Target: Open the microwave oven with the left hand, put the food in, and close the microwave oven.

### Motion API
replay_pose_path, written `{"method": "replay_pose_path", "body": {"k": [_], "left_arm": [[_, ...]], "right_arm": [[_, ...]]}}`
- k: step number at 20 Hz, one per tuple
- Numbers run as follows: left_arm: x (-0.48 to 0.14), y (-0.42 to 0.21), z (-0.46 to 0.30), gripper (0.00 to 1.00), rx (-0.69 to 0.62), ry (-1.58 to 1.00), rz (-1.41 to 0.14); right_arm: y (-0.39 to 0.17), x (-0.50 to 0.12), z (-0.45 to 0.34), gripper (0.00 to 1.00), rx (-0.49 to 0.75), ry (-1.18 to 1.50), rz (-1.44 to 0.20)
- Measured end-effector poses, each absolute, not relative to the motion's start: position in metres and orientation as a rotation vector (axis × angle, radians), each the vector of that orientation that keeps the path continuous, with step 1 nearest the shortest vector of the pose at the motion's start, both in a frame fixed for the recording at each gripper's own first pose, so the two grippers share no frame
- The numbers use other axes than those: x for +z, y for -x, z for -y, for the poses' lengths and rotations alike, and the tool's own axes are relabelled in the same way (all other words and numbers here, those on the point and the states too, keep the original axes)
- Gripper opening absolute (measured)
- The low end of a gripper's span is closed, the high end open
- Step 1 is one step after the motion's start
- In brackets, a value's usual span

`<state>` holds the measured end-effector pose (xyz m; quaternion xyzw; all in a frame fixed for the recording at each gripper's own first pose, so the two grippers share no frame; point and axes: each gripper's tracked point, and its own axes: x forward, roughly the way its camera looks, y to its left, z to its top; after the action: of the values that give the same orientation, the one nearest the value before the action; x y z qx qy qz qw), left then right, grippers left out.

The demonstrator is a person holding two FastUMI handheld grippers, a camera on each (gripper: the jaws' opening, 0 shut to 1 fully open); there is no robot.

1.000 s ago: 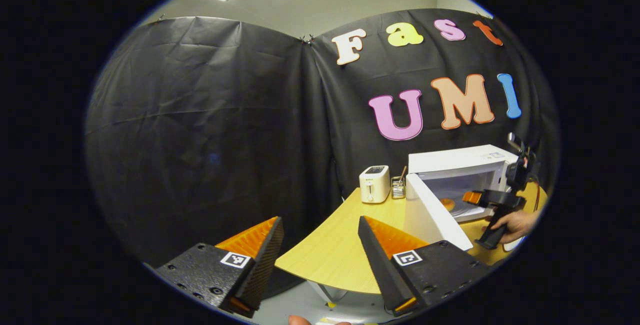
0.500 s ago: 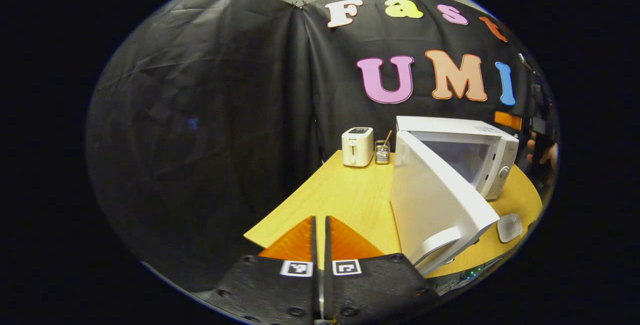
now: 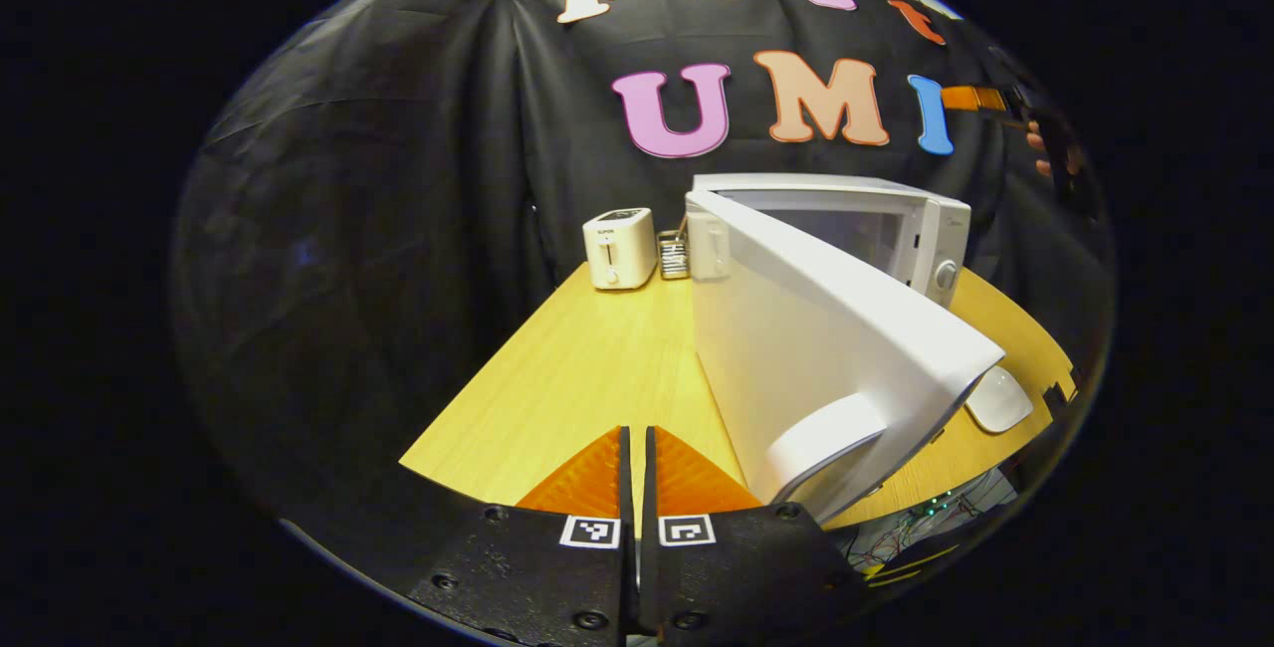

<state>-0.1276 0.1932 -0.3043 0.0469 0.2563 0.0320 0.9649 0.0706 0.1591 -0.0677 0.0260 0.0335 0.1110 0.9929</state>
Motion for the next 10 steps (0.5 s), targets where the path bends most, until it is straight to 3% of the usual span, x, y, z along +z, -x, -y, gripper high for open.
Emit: {"method": "replay_pose_path", "body": {"k": [10], "left_arm": [[-0.312, 0.105, -0.107, 0.0, -0.116, -0.139, -0.492]], "right_arm": [[-0.053, -0.047, -0.095, 0.96, 0.131, -0.095, -0.059]]}}
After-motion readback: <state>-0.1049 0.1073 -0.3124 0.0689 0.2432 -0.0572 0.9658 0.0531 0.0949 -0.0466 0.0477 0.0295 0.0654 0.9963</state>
